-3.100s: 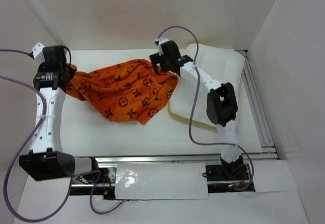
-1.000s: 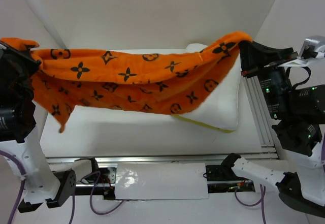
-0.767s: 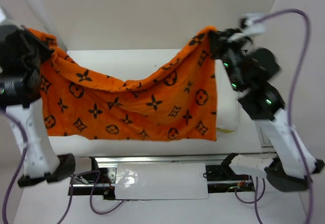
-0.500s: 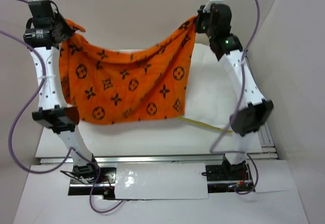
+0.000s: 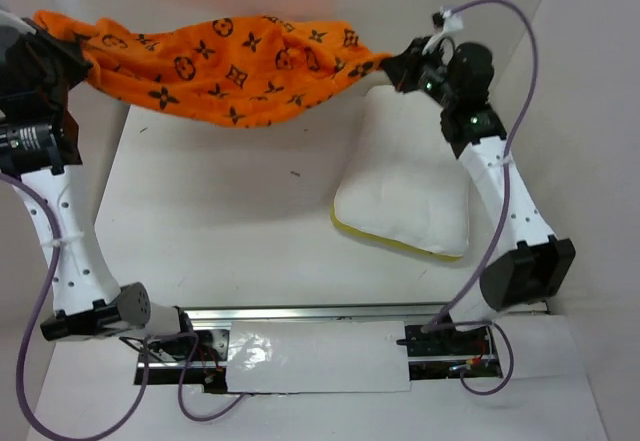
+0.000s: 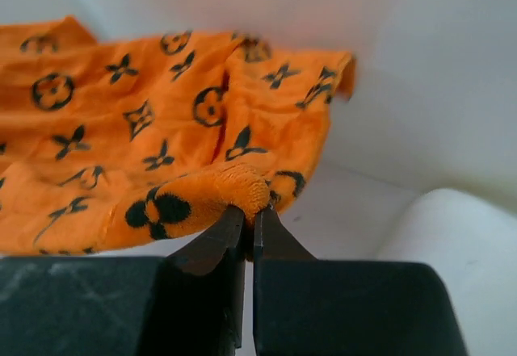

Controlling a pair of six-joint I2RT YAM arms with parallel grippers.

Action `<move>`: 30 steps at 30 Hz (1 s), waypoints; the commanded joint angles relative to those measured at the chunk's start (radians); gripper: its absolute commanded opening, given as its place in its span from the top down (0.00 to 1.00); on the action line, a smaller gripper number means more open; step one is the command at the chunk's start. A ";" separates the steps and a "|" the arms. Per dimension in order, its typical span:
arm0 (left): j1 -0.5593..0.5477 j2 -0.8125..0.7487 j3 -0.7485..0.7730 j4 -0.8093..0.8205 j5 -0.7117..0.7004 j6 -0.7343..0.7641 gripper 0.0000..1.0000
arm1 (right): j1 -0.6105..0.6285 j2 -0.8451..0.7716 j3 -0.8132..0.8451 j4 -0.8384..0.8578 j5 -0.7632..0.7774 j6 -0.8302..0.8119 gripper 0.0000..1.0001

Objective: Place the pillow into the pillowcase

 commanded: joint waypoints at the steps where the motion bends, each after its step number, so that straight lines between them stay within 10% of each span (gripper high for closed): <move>1: 0.011 -0.012 -0.259 -0.007 -0.124 0.015 1.00 | 0.085 -0.077 -0.287 0.109 -0.126 -0.035 1.00; 7: 0.031 -0.102 -0.818 -0.100 -0.251 -0.227 0.99 | 0.290 -0.228 -0.827 0.169 -0.038 -0.007 1.00; 13: 0.082 -0.102 -0.877 -0.237 -0.270 -0.300 0.36 | 0.528 -0.339 -1.027 -0.029 0.188 0.005 0.96; 16: 0.082 -0.123 -0.793 -0.294 -0.261 -0.295 0.23 | 0.594 -0.425 -1.027 -0.069 0.208 0.017 0.81; 17: 0.082 -0.134 -0.774 -0.281 -0.241 -0.282 0.02 | 0.609 -0.459 -1.010 -0.079 0.244 0.017 0.65; 20: 0.082 -0.172 -0.717 -0.263 -0.142 -0.229 0.00 | 0.631 -0.482 -0.942 -0.137 0.330 0.017 0.00; 30: -0.170 -0.264 -0.887 -0.054 0.002 -0.156 0.00 | 0.582 -0.482 -0.772 -0.318 0.512 0.034 0.00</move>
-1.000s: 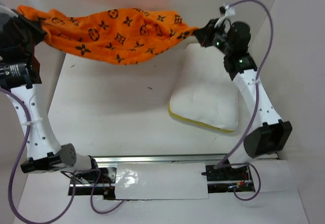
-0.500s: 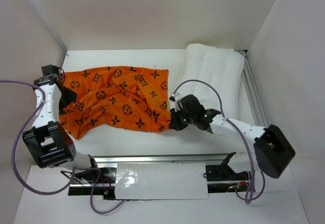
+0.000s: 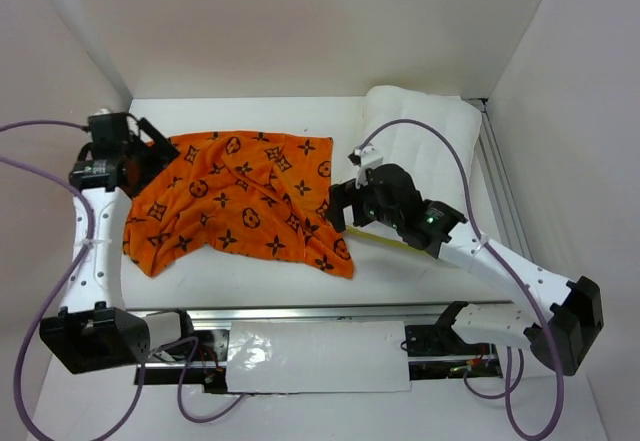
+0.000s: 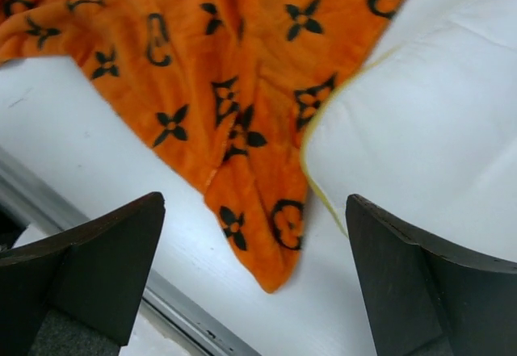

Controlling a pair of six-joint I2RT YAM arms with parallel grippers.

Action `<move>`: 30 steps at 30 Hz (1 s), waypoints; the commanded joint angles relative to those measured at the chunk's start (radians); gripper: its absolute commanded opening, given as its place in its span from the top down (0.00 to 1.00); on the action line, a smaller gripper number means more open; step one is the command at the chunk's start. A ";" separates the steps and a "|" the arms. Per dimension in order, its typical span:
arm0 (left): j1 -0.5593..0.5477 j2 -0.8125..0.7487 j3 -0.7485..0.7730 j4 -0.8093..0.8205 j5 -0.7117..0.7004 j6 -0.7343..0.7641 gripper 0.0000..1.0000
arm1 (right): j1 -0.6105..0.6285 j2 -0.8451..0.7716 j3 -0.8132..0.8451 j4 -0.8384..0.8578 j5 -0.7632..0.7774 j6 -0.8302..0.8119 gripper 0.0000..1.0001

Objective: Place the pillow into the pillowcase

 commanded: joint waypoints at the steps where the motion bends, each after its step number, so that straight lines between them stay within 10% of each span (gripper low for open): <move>1: -0.126 0.029 -0.065 0.080 0.013 0.030 0.00 | -0.042 -0.001 0.052 -0.110 0.099 0.018 0.00; 11: -0.667 0.107 -0.347 0.292 0.062 -0.048 0.13 | -0.284 -0.001 -0.038 -0.257 0.019 0.021 0.00; 23: -0.912 0.495 -0.252 0.206 -0.110 -0.181 0.33 | -0.350 0.232 -0.103 -0.067 -0.025 0.010 0.01; 29: -0.941 0.515 -0.324 0.197 -0.133 -0.240 0.56 | -0.316 0.301 -0.139 0.044 0.051 0.085 0.38; 30: -0.941 0.515 -0.333 0.197 -0.124 -0.252 0.72 | -0.316 0.310 -0.139 0.057 0.061 0.094 0.48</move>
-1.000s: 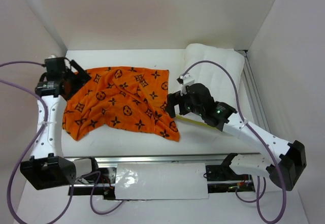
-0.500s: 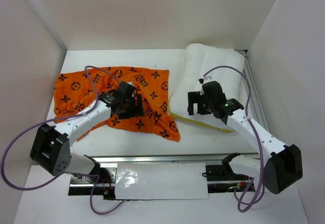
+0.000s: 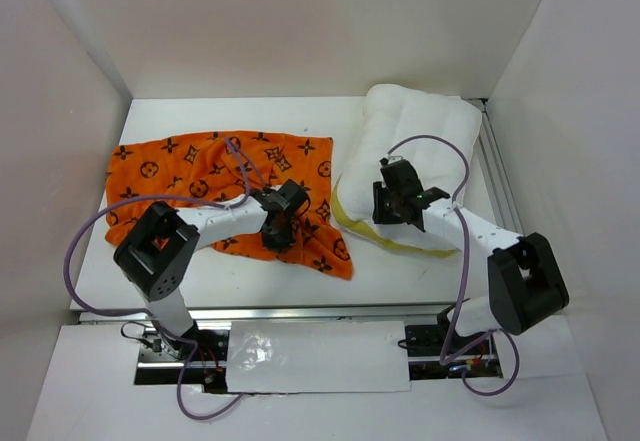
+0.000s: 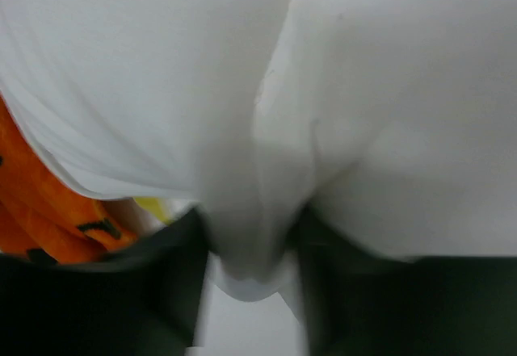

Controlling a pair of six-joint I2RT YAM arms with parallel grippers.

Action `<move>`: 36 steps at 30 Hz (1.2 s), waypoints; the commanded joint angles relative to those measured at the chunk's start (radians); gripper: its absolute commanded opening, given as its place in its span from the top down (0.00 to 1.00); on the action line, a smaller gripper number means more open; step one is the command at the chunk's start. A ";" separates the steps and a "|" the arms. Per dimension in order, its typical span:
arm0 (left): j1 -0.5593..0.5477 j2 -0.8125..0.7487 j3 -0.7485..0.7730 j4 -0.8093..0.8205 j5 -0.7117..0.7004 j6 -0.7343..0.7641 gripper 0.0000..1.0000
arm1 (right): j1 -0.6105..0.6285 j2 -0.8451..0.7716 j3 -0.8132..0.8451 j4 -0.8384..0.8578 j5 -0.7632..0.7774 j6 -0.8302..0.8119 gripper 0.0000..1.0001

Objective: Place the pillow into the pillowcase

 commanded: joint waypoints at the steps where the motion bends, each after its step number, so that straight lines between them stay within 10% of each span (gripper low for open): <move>1: -0.015 -0.002 -0.061 -0.013 -0.017 -0.075 0.80 | 0.016 0.035 -0.033 0.108 0.050 0.051 0.70; 4: -0.056 -0.014 -0.080 -0.023 -0.018 -0.111 1.00 | 0.016 -0.003 -0.021 0.117 0.050 0.062 1.00; 21: -0.277 -0.275 -0.166 -0.240 -0.040 -0.285 1.00 | 0.221 -0.095 0.344 -0.015 -0.137 0.068 1.00; 26: -0.299 -0.317 -0.157 -0.284 -0.014 -0.312 0.77 | 0.243 -0.031 0.274 0.043 -0.236 0.111 0.99; 32: -0.309 -0.436 -0.157 -0.377 0.001 -0.300 0.42 | 0.243 0.018 0.336 -0.018 -0.185 -0.074 0.25; 36: -0.309 -0.496 -0.099 -0.438 -0.085 -0.300 0.27 | 0.233 -0.023 0.320 -0.010 -0.099 -0.329 0.11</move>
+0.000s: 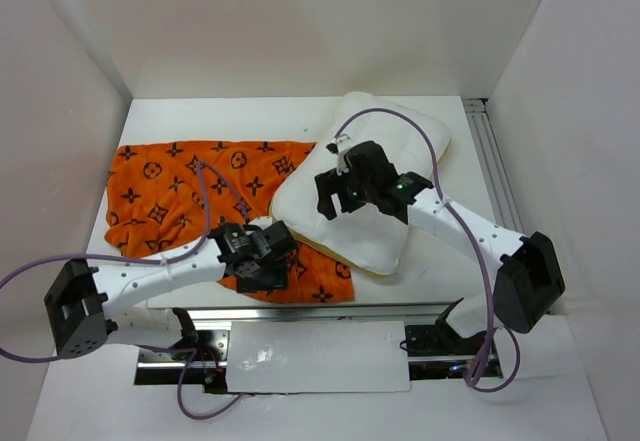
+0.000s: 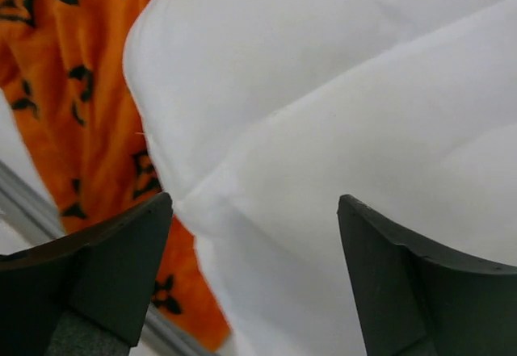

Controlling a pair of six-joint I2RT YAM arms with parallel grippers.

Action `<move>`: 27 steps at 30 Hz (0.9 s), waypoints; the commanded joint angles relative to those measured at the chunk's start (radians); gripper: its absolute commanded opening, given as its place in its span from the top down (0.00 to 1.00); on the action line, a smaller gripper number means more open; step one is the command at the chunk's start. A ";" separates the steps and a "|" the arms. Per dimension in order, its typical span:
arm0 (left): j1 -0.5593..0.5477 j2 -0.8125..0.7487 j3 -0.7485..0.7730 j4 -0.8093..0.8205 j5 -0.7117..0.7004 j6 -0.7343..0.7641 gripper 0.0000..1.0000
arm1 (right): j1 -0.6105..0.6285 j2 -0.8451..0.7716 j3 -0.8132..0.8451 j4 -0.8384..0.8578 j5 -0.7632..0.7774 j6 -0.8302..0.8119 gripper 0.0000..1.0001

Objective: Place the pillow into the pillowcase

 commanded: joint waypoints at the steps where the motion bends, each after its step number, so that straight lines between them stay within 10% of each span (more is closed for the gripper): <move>1: 0.017 -0.042 0.084 -0.082 -0.100 -0.001 0.25 | -0.004 -0.056 0.029 0.018 0.056 -0.326 0.08; 9: 0.242 0.028 0.231 -0.048 -0.137 0.172 0.24 | 0.058 0.082 0.142 -0.166 -0.084 -0.569 0.00; 19: 0.425 -0.002 0.168 0.125 -0.020 0.332 0.25 | 0.043 0.267 0.053 0.037 -0.214 -0.560 0.02; 22: 0.436 0.008 0.168 0.125 -0.020 0.347 0.25 | 0.043 0.342 0.067 0.037 -0.249 -0.518 0.41; 24: 0.445 0.018 0.177 0.149 -0.011 0.358 0.25 | 0.043 0.297 0.050 0.110 -0.135 -0.470 1.00; 27: 0.454 0.047 0.187 0.162 0.001 0.372 0.25 | 0.004 0.165 -0.034 0.227 0.034 -0.335 1.00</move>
